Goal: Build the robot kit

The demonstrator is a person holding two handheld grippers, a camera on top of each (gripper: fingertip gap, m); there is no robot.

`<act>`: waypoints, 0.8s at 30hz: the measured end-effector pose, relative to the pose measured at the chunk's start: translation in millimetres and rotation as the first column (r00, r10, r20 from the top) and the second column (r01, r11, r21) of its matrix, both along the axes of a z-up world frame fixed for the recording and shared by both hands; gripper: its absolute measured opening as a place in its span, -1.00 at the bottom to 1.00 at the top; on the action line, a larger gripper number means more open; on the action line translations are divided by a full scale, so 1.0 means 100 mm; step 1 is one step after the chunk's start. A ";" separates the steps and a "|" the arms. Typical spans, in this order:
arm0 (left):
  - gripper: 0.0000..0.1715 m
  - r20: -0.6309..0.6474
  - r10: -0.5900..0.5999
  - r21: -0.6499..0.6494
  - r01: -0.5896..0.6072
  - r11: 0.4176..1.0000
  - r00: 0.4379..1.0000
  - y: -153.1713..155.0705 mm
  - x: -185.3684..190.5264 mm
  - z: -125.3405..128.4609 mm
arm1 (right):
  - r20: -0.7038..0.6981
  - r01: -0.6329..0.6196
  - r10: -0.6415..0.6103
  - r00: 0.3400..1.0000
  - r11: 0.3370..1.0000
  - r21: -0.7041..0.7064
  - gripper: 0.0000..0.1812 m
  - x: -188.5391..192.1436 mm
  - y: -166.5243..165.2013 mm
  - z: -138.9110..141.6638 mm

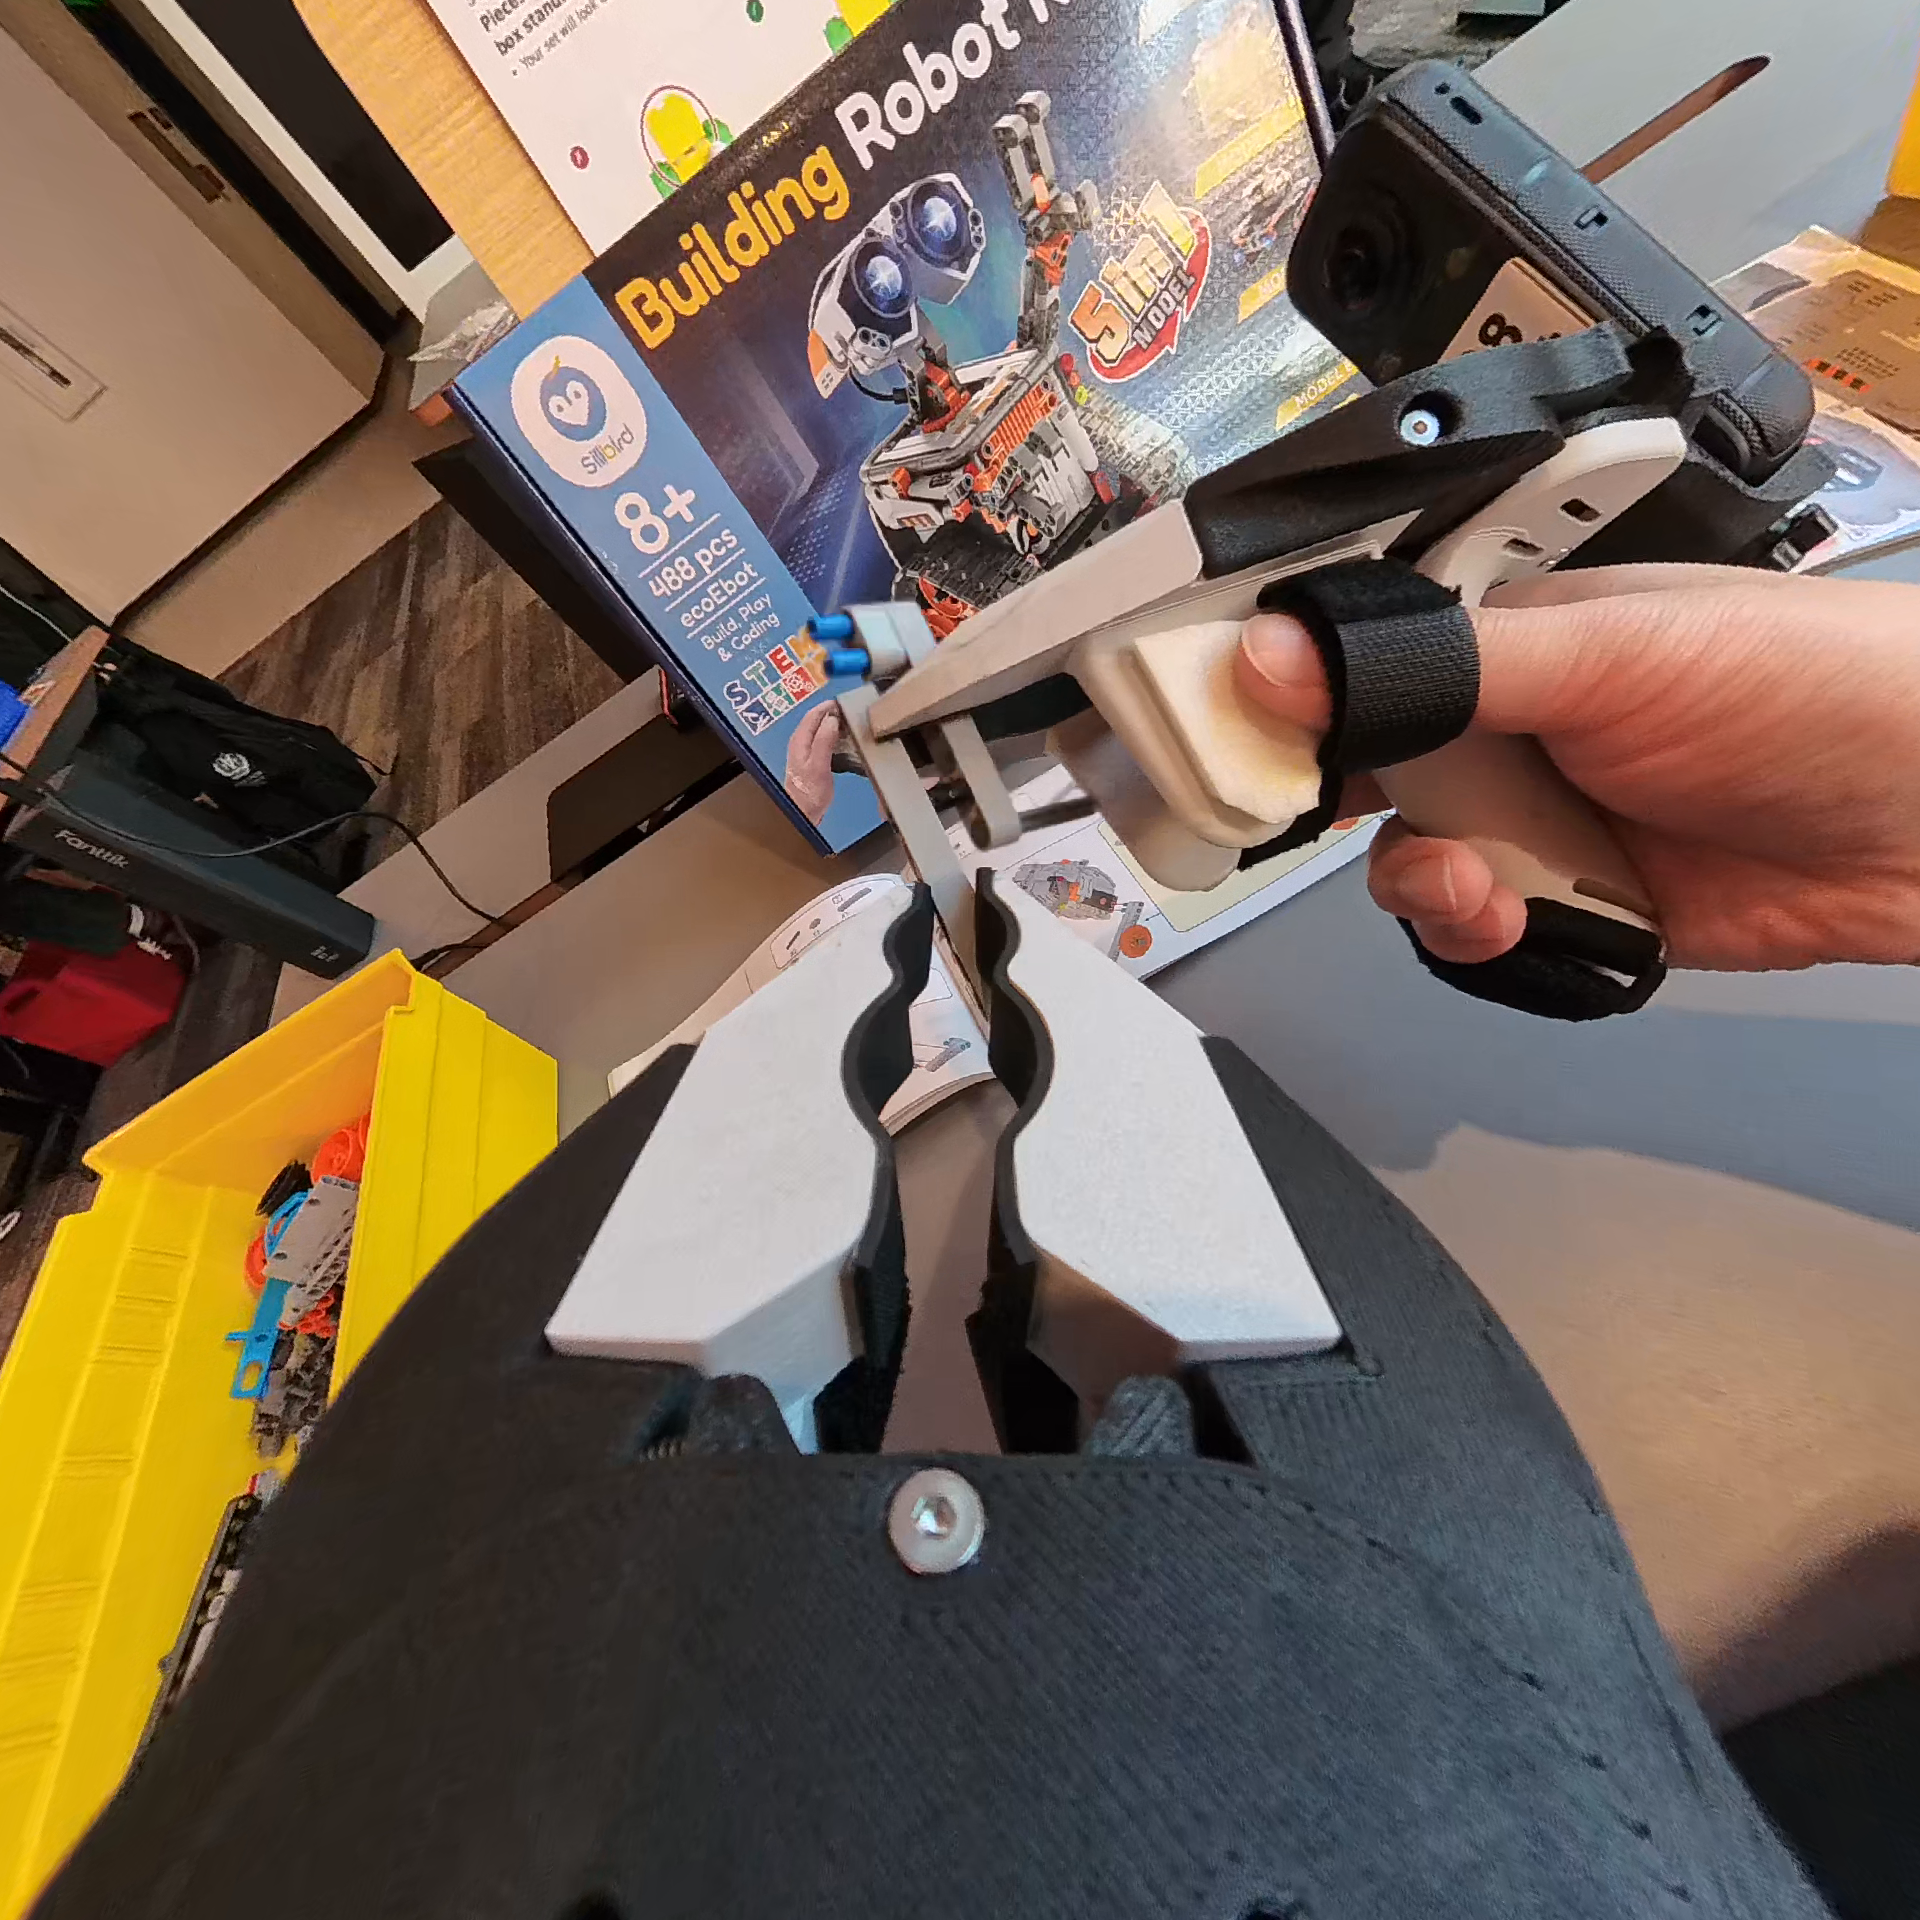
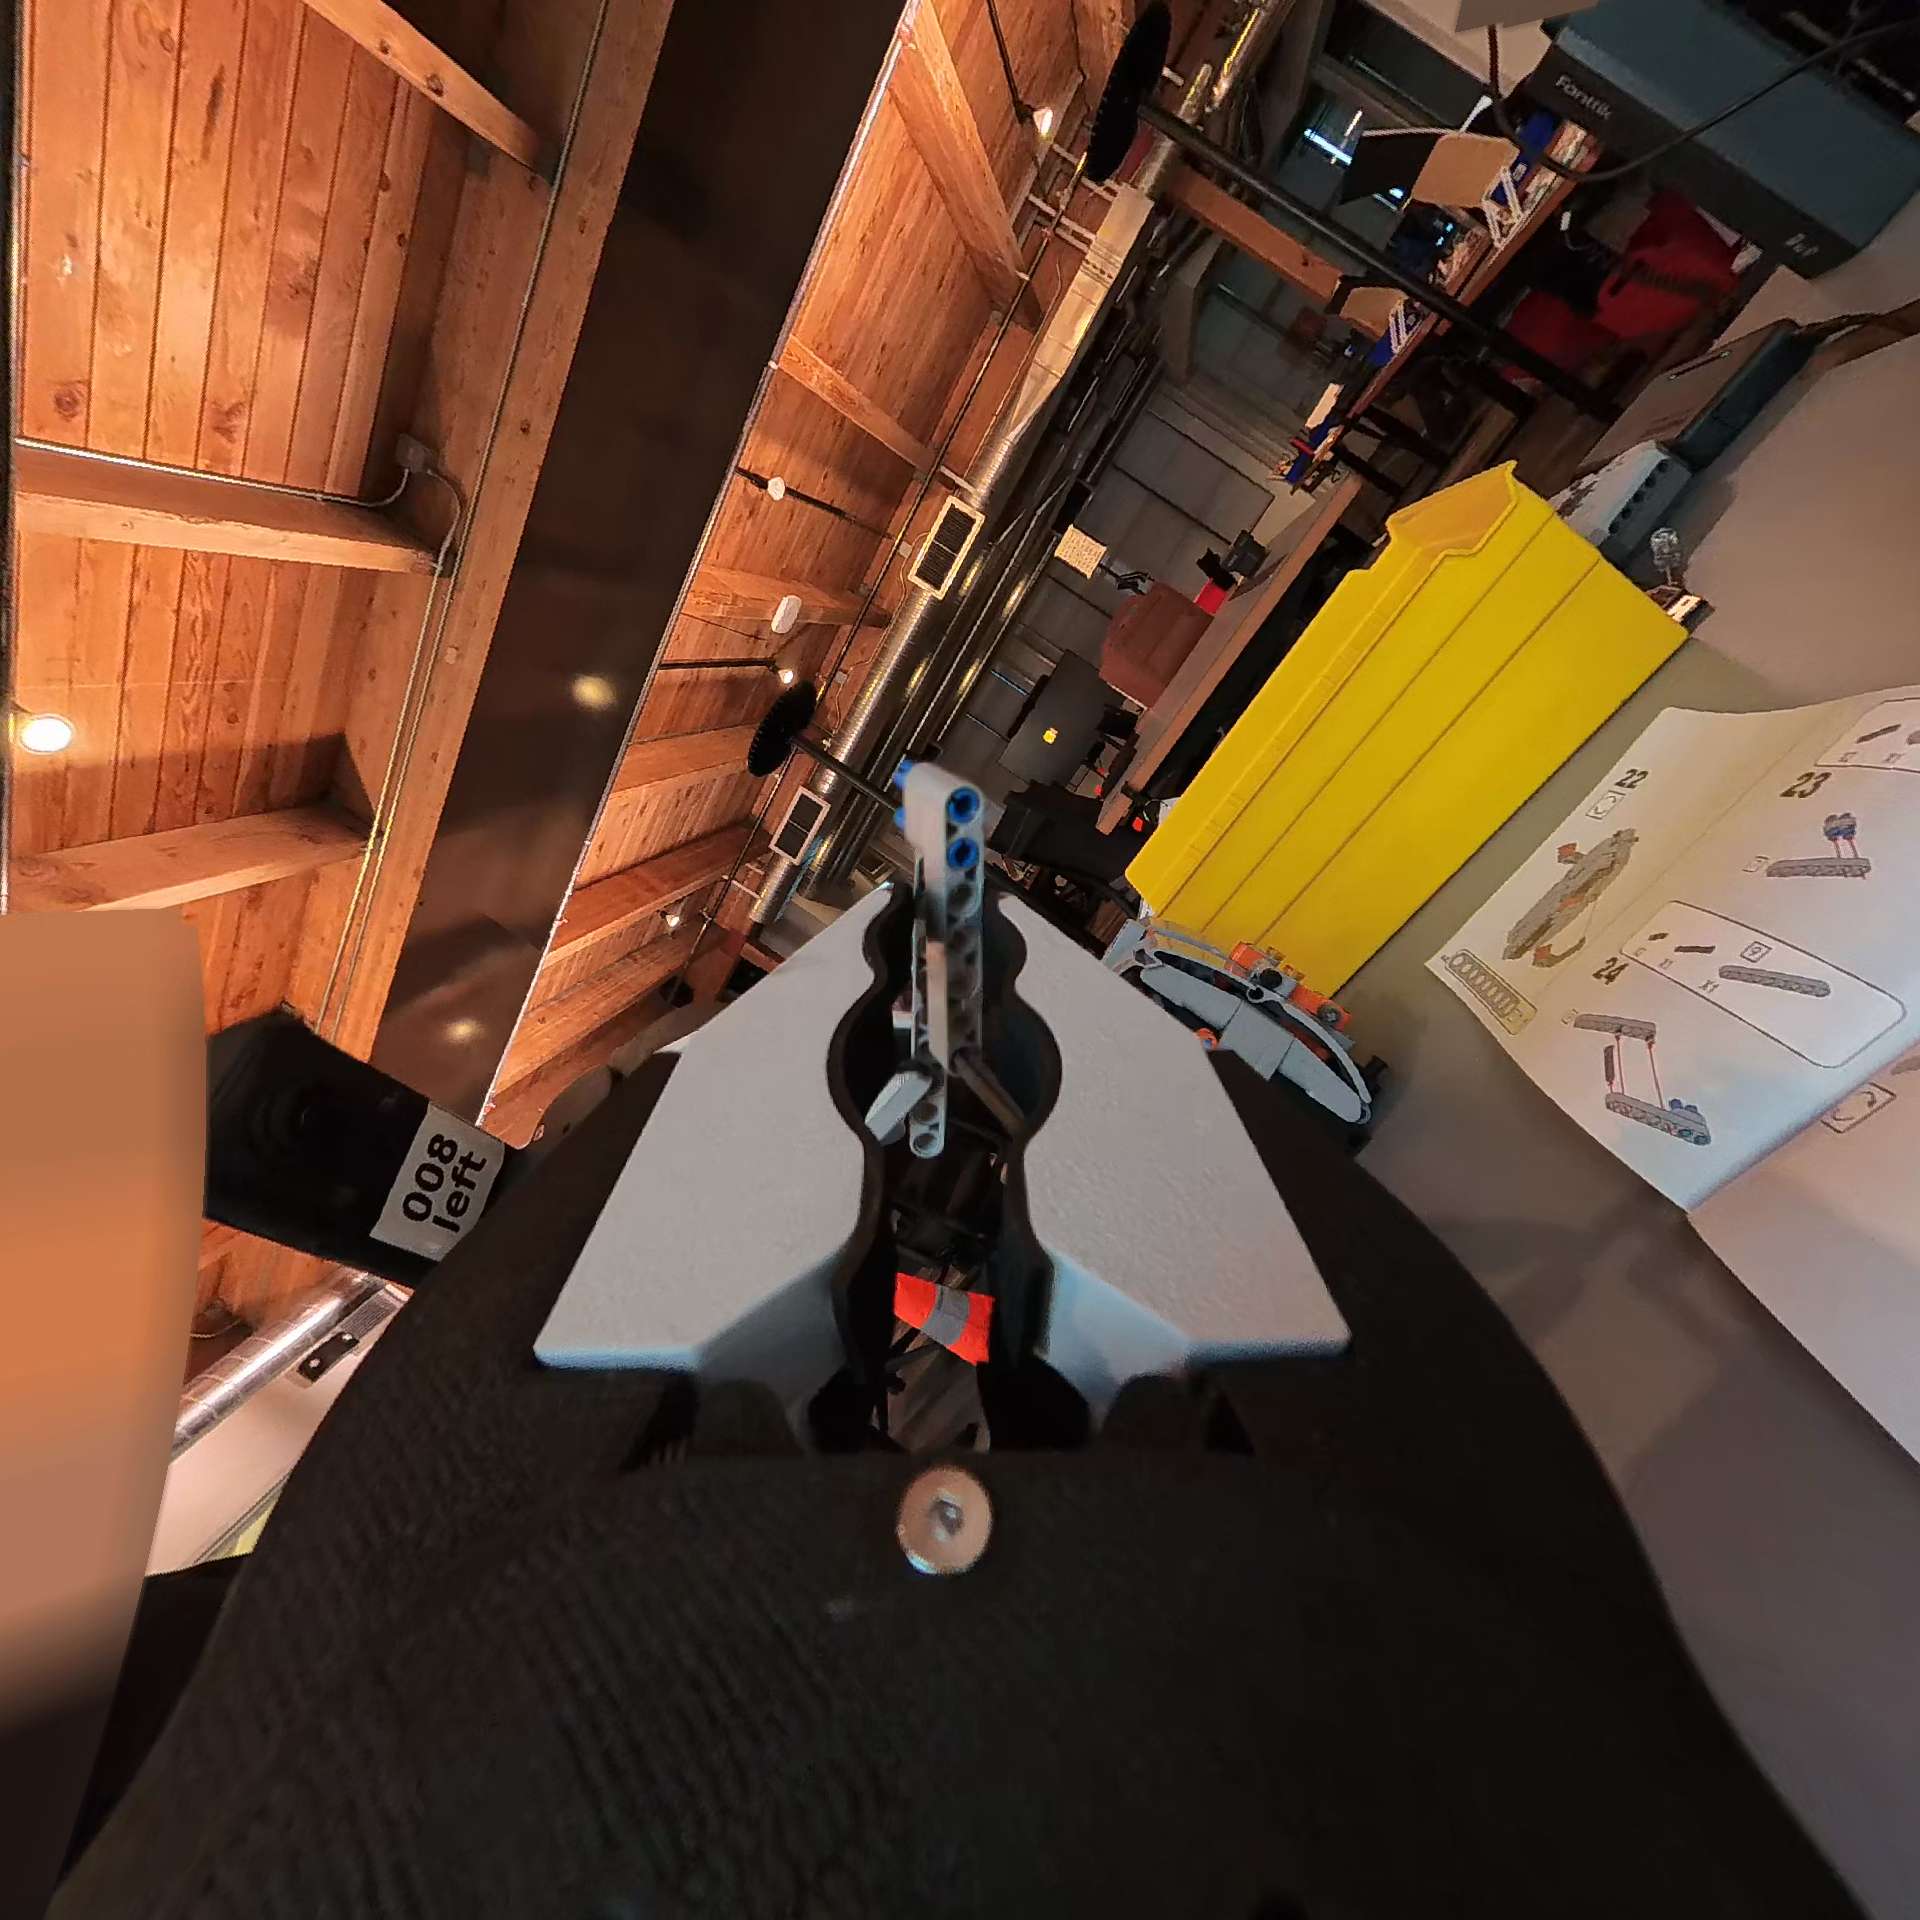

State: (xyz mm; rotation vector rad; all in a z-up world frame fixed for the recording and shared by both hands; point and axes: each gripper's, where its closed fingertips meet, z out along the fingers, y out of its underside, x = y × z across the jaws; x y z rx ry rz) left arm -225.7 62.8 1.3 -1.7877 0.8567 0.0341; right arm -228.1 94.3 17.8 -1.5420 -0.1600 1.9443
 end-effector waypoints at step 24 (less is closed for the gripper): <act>-0.93 0.026 -0.004 -0.012 0.004 1.000 1.000 -0.02 -0.02 -0.01 | 0.001 -0.016 0.016 1.000 1.000 0.002 -0.90 -0.03 -0.02 -0.01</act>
